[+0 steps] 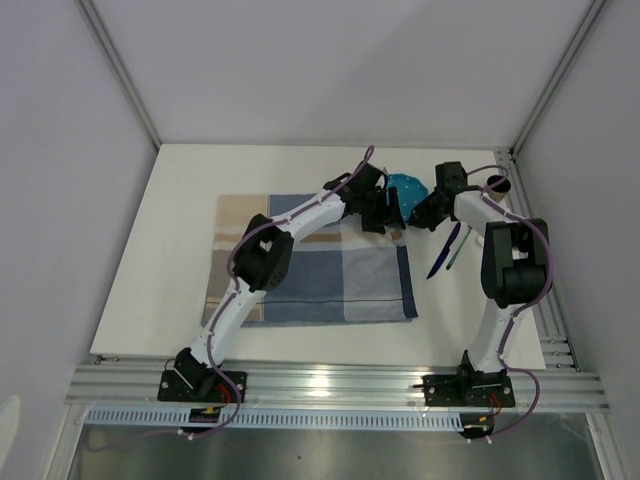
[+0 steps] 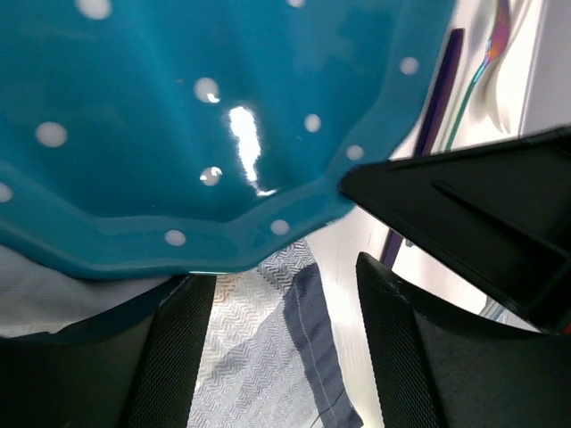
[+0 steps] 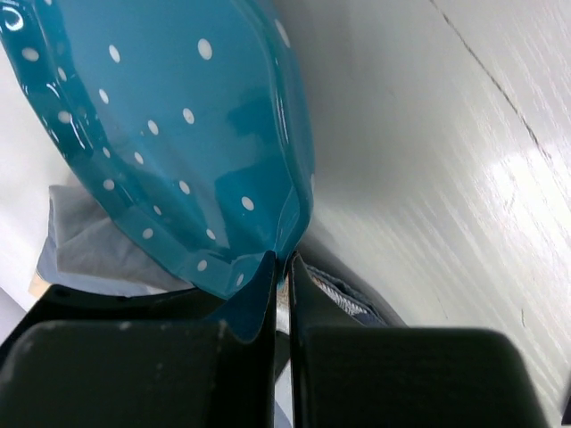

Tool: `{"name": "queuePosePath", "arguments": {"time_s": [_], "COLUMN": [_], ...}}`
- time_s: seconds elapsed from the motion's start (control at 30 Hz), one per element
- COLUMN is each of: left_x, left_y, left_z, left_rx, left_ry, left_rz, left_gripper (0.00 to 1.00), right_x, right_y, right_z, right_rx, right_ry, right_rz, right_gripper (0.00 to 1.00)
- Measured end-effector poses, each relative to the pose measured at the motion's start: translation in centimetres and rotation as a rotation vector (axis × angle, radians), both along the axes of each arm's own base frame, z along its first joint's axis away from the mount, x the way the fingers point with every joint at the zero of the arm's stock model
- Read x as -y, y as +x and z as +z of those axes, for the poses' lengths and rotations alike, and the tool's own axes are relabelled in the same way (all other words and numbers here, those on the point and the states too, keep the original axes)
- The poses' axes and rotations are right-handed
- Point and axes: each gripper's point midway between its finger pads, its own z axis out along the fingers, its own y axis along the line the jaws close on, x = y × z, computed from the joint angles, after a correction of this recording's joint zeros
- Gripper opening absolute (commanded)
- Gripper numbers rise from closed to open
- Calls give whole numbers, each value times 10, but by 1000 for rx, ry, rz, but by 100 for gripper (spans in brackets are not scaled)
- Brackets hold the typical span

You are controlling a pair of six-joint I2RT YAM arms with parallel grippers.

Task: Set the dinner table for one person
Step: Pick up the plate at the center of the board.

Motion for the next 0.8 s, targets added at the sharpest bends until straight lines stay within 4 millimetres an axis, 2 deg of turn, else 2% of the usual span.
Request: {"name": "queuePosePath", "arguments": {"time_s": [0.33, 0.57, 0.8], "left_x": [-21, -25, -31], "left_y": [-6, -14, -20], "left_z": [-13, -11, -10], "left_rx": [-66, -101, -136], "left_ry": [88, 99, 127], "left_rz": [32, 21, 21], "left_gripper": [66, 50, 58], "right_x": [-9, -10, -16], "right_y": [-21, -26, -36], "right_z": [6, 7, 11], "right_rx": [11, 10, 23], "right_ry": [4, 4, -1], "right_rz": [26, 31, 45], "right_gripper": [0, 0, 0]}}
